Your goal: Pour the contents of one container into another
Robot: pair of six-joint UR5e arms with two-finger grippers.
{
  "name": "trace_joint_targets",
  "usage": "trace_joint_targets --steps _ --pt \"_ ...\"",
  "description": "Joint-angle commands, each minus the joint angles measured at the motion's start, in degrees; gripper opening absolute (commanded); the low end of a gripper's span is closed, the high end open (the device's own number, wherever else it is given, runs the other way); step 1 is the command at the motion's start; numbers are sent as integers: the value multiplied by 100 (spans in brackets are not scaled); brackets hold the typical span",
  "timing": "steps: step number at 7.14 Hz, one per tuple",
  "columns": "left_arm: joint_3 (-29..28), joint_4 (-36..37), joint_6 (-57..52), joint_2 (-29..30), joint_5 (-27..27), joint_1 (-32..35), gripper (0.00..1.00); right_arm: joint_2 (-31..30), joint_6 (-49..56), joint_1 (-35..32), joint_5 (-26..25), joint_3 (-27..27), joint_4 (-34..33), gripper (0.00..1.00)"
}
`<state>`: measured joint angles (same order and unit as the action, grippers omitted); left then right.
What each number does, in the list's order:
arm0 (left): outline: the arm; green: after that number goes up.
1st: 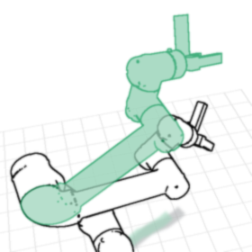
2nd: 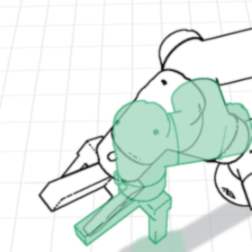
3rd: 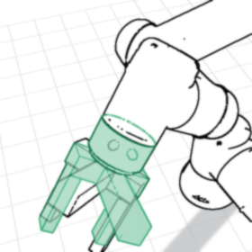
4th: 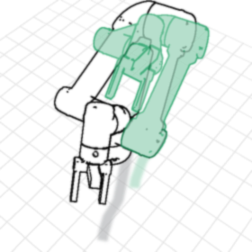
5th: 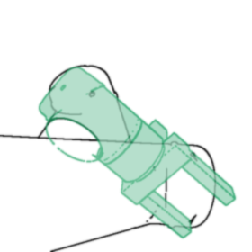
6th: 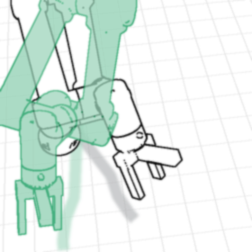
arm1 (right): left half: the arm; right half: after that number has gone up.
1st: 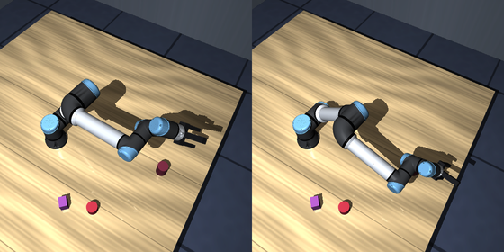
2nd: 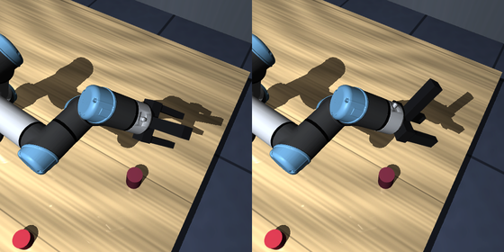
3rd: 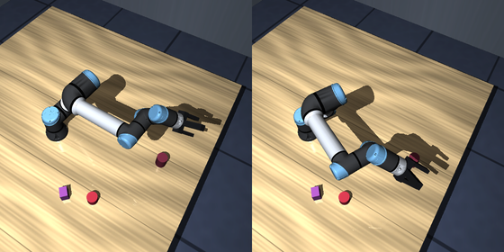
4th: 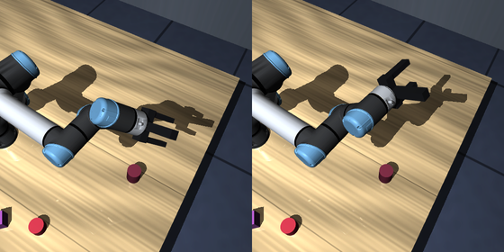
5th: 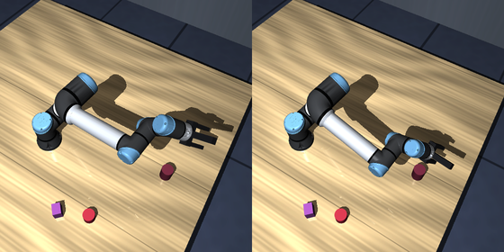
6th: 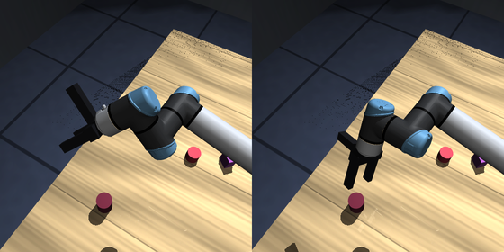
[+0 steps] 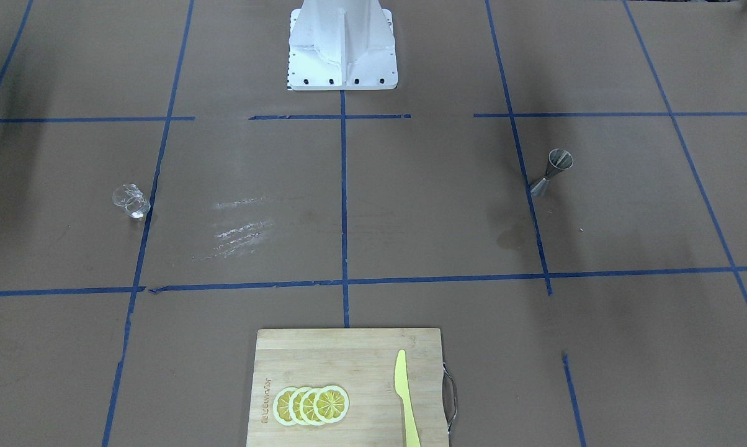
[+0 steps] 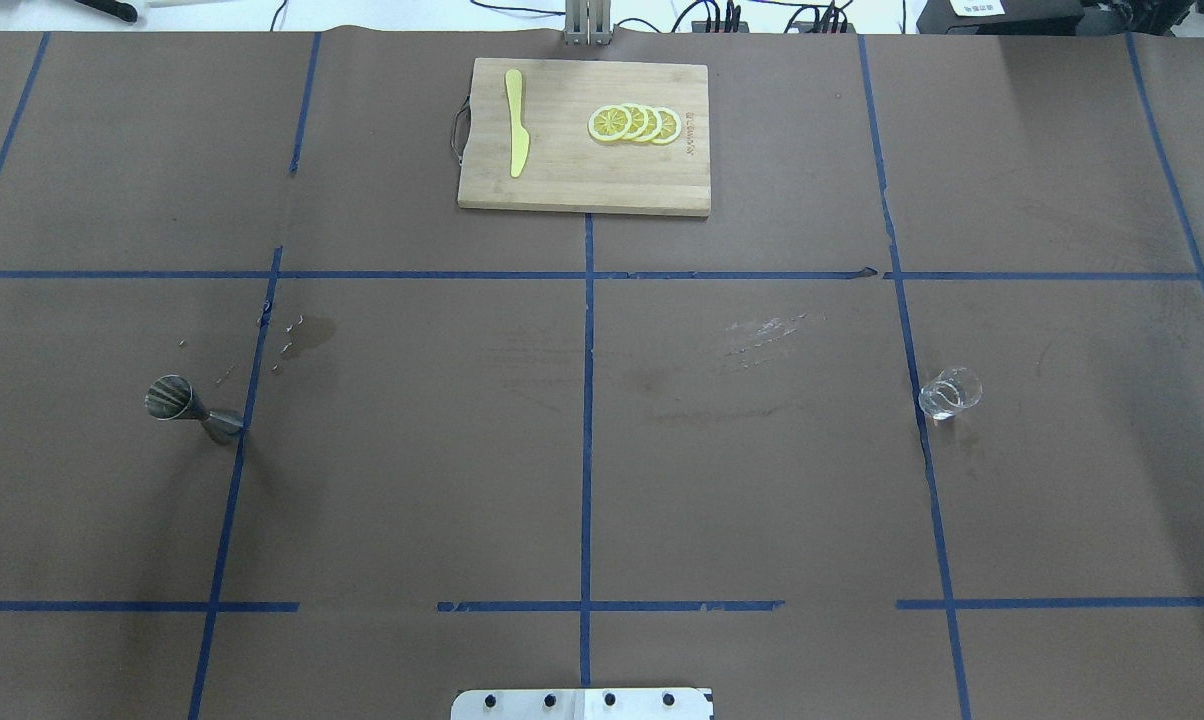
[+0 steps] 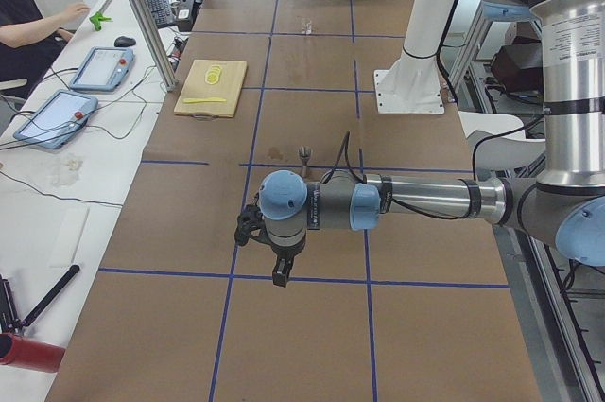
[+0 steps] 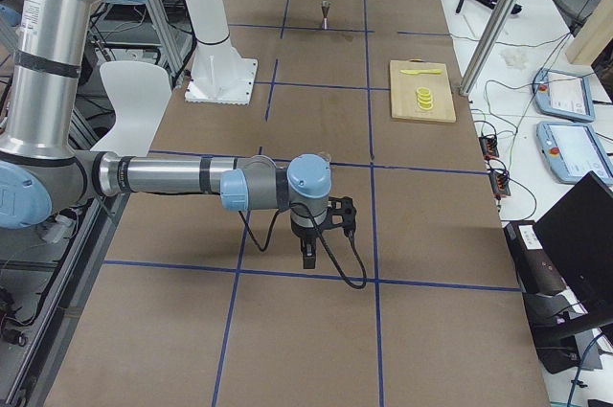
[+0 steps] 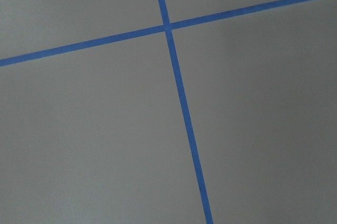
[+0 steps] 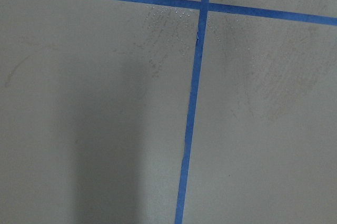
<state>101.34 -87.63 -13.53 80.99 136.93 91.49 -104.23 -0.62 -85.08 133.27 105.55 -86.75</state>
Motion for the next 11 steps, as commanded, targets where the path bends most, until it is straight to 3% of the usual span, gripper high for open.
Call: trace_joint_targets --steps 1,3,7,10,11 --pt "35 -9 0 4 0 0 100 -1 0 0 6 1 0 100" --pt "62 -9 0 30 -9 0 100 8 -17 0 15 36 9 100" --pt "-132 -666 0 66 -62 0 100 70 -52 0 24 194 18 100" --pt "-587 -1868 44 101 -35 0 100 569 -96 0 -37 221 9 100" --pt "-615 -1950 53 101 -9 0 100 640 -105 -9 6 360 9 100"
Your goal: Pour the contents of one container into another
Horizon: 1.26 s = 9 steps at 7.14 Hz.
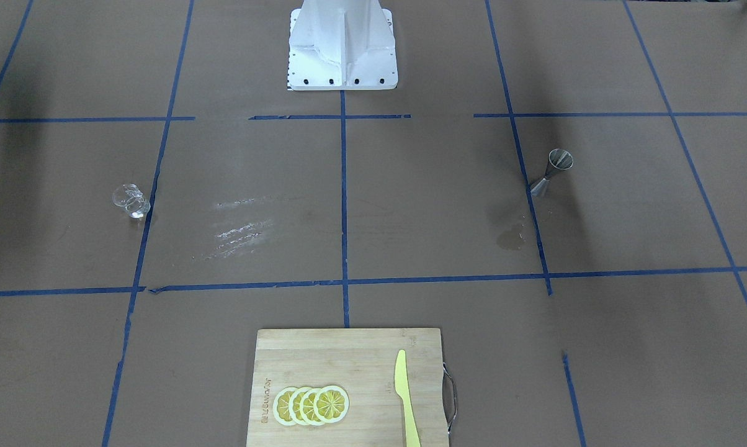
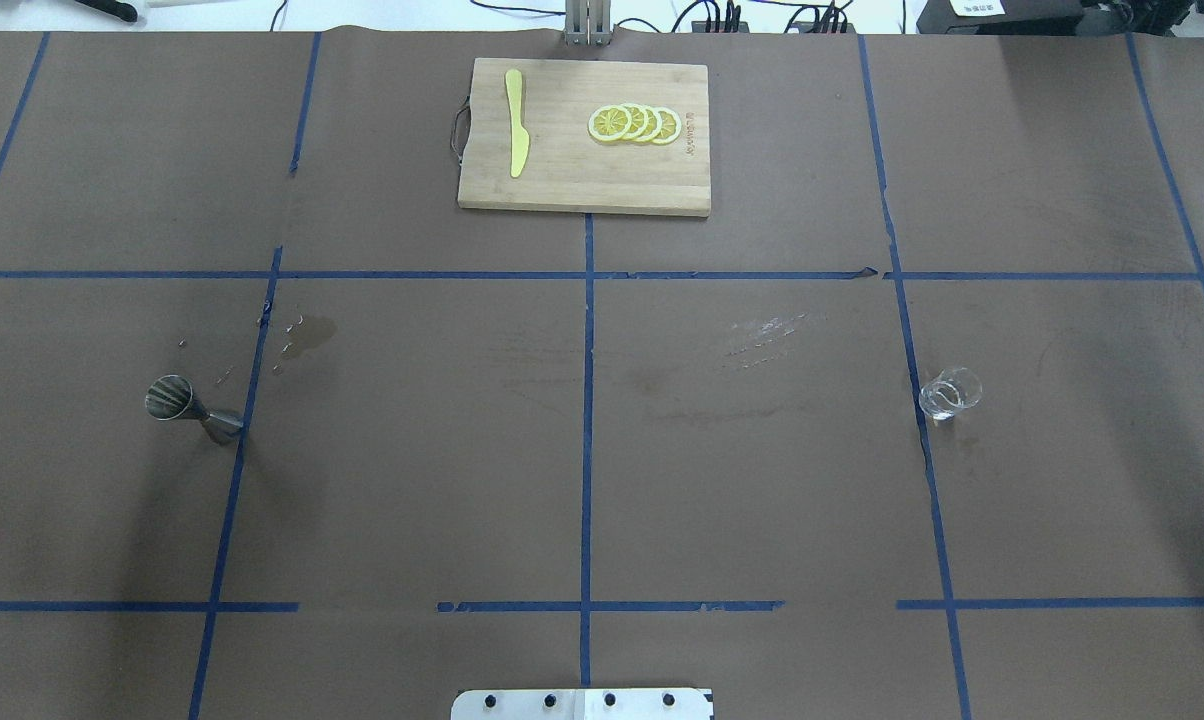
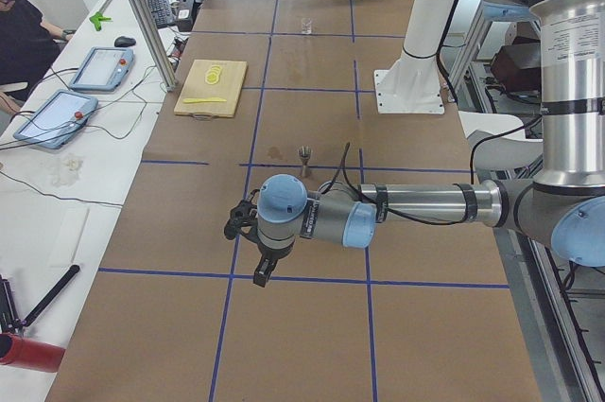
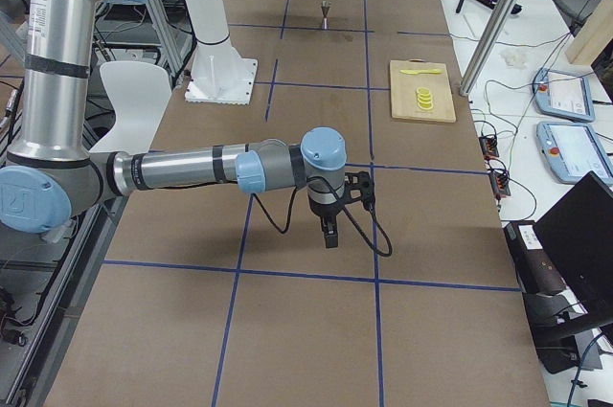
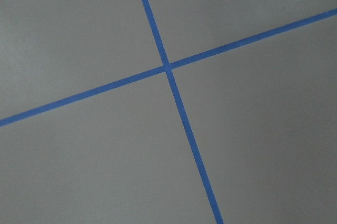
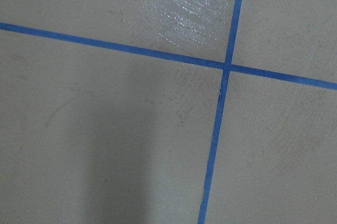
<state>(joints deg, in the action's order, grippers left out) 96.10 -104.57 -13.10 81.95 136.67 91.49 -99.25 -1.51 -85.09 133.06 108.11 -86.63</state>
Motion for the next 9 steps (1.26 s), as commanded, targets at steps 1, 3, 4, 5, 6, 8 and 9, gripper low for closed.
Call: trace_joint_targets --steps 1,3,4,5,6,8,9 --pt "-74 -283 0 101 17 0 100 160 -7 -7 27 131 -3 100" --pt "-65 -867 0 216 0 9 100 73 107 -7 123 106 450 100" --pt "-83 -1899 9 312 9 9 100 116 -23 -7 124 114 602 100" --pt "-188 -2597 201 348 17 9 100 151 -51 2 115 123 612 100" --pt "-223 -2717 446 401 -9 0 100 152 -251 2 159 149 603 100" --pt "73 -3136 1077 445 -70 9 100 327 -885 19 150 193 638 100" --pt "75 -3758 1368 402 -175 -174 100 345 -955 28 142 202 638 100"
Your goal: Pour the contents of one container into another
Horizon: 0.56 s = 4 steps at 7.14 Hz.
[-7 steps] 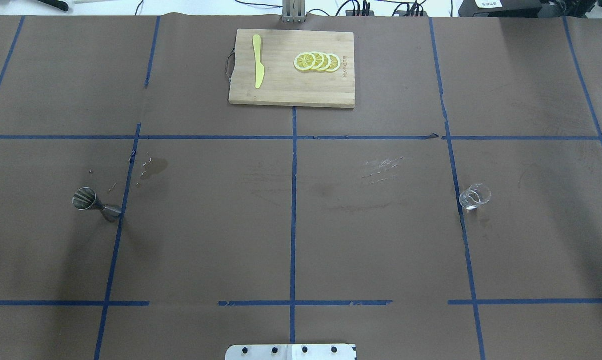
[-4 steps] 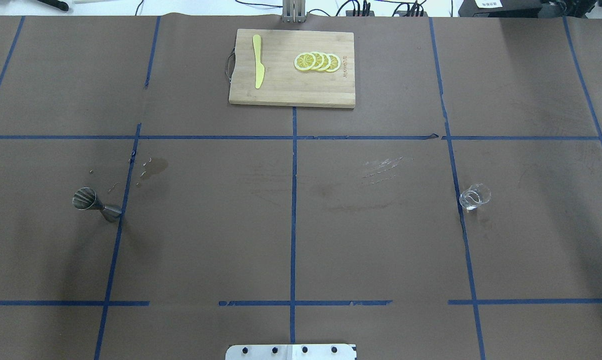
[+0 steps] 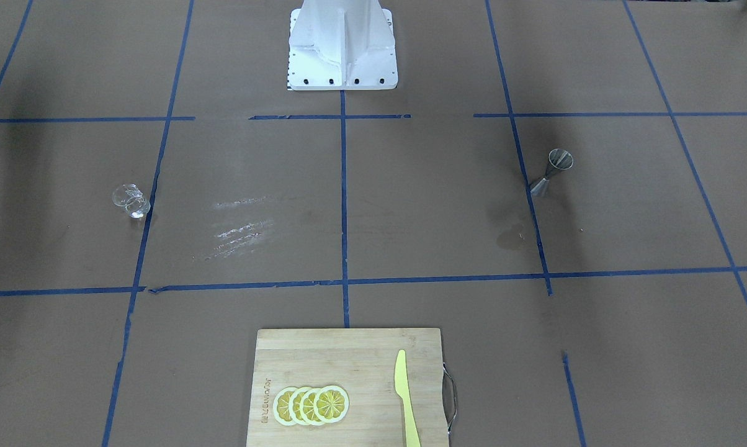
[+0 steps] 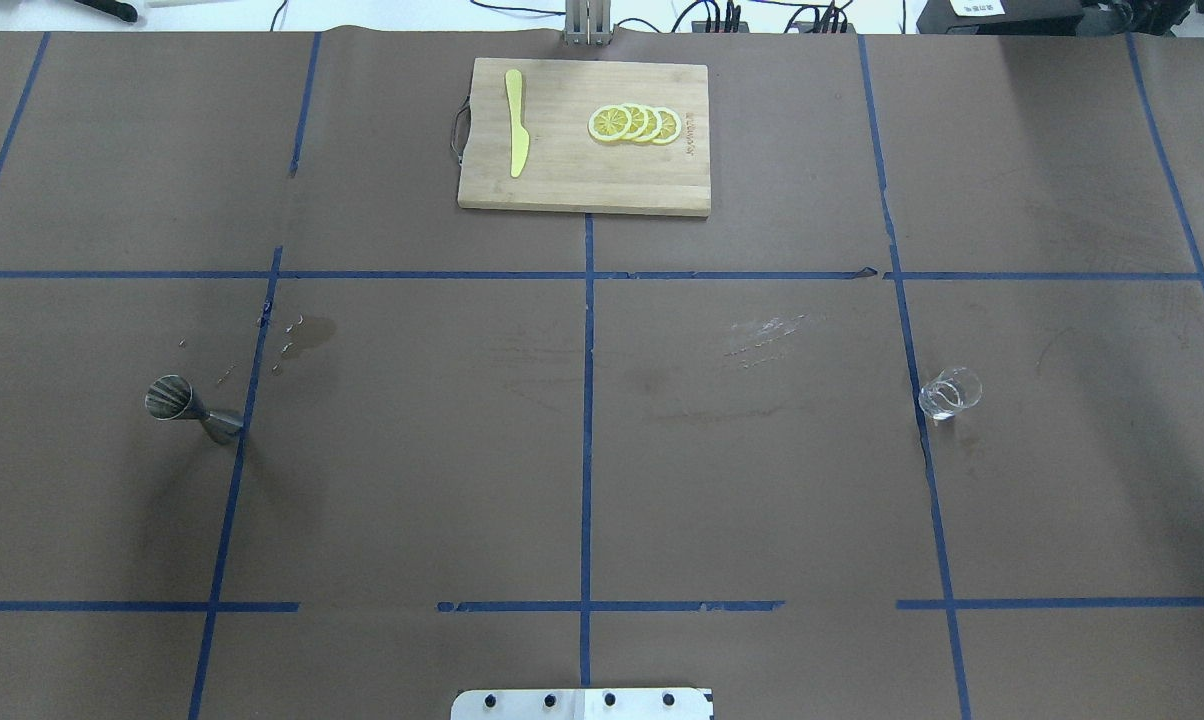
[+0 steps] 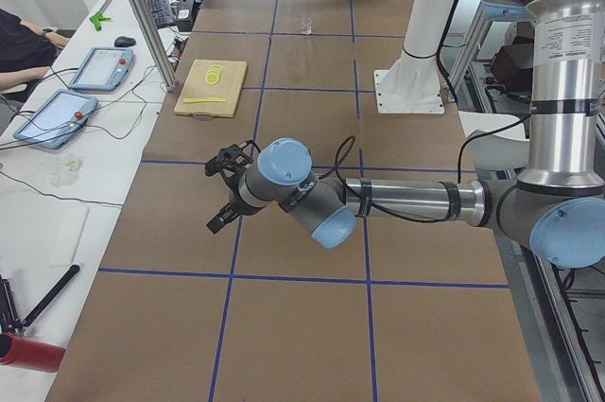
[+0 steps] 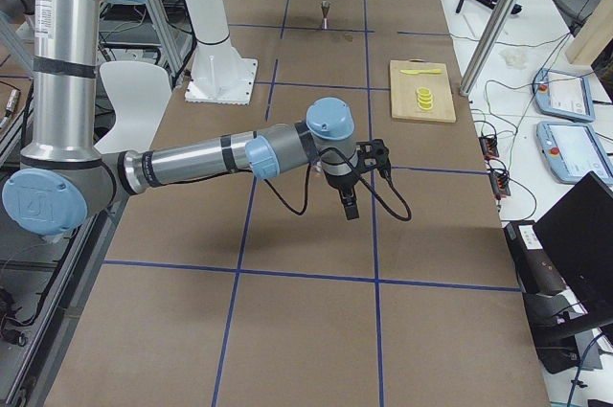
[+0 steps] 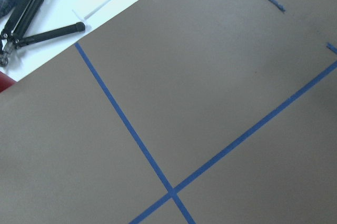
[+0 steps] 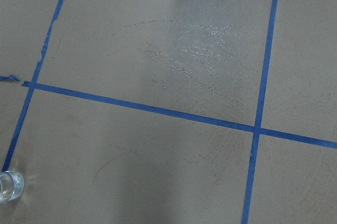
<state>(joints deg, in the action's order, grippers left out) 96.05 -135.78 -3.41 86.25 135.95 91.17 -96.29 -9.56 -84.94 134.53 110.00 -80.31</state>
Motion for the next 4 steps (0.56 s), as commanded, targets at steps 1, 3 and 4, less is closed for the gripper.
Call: trace_joint_targets --steps 1,3,4 --pt "124 -729 785 -12 -130 -421 100 49 -195 21 -6 48 7 100" --pt "238 -1630 2057 -151 -942 -1149 100 40 -318 21 -24 109 7 100" --pt "248 -2375 2777 -378 -1852 -1711 100 -4 -318 21 -41 110 68 100"
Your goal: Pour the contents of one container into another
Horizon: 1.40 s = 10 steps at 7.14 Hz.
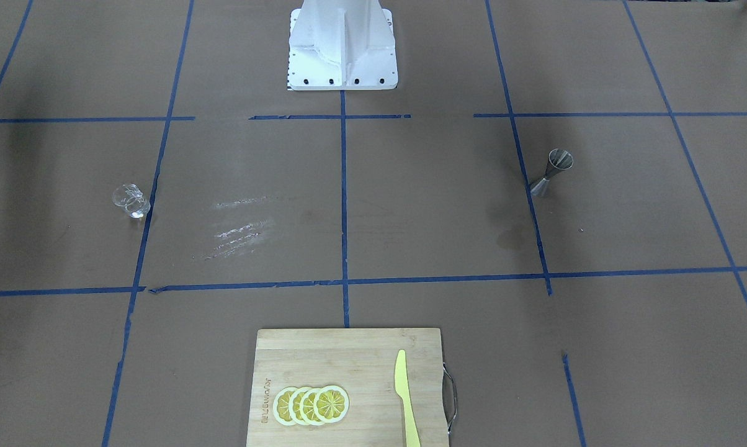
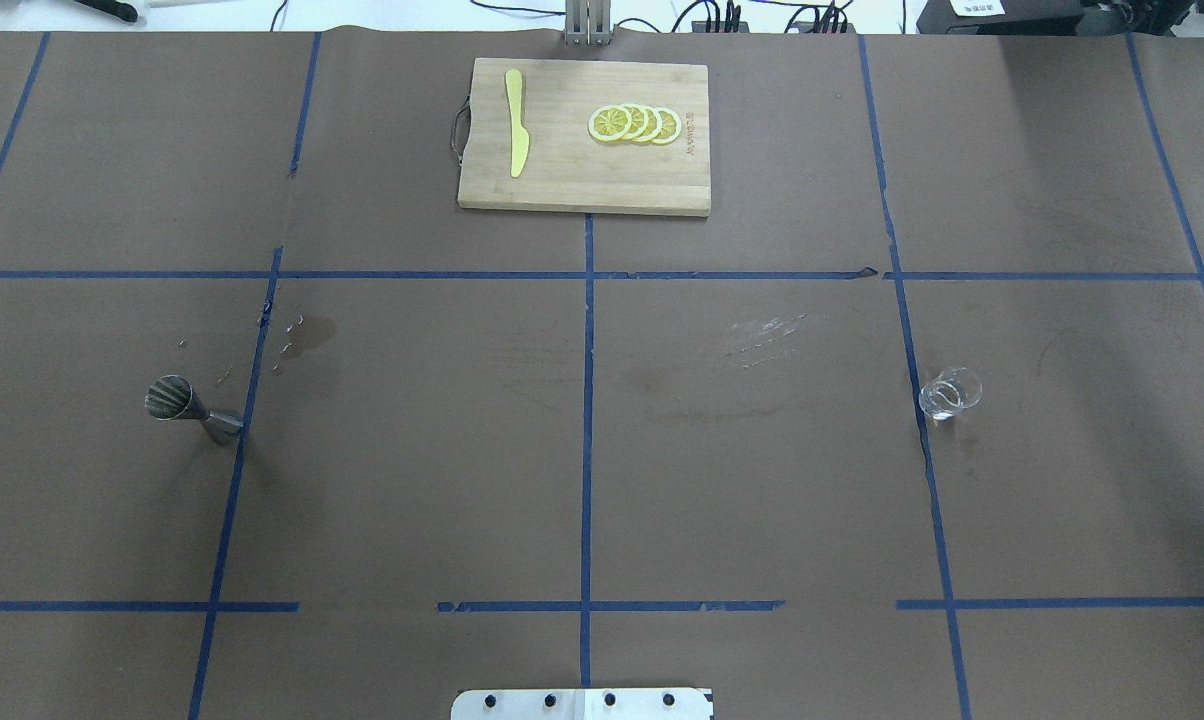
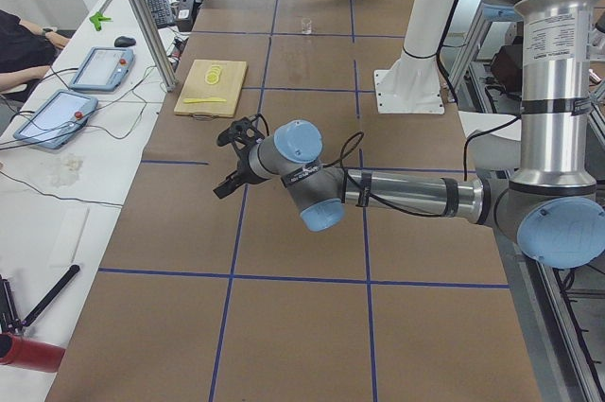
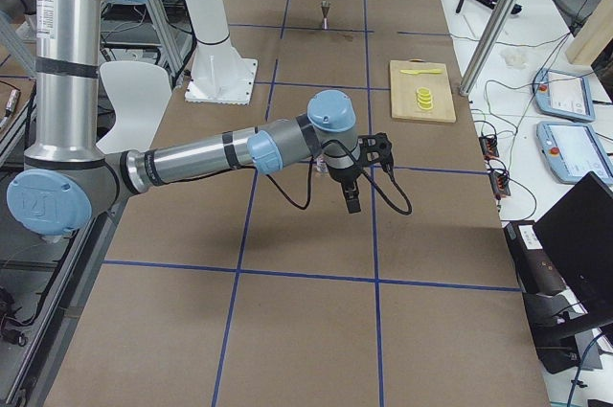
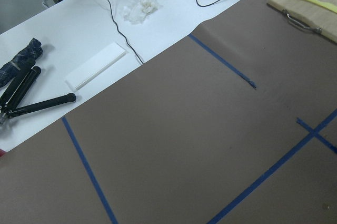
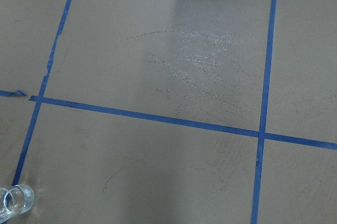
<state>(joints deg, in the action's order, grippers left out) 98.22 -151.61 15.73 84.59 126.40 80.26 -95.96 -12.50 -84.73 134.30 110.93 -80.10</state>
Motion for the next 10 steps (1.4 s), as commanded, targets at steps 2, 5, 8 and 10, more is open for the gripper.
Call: trace_joint_targets --steps 2,5,8,10 --pt "239 -1335 1875 -400 -2473 -2042 100 -124 -68 1 -18 16 275 100" --pt "531 -1327 3345 -409 -5152 -4275 100 -142 -77 -8 -27 16 284 100" --pt "566 -1318 3936 -444 -7391 -5935 100 -142 -68 -8 -27 25 284 100" --pt "514 -1353 3982 -706 -8119 -6310 100 -142 -68 -8 -18 34 284 100"
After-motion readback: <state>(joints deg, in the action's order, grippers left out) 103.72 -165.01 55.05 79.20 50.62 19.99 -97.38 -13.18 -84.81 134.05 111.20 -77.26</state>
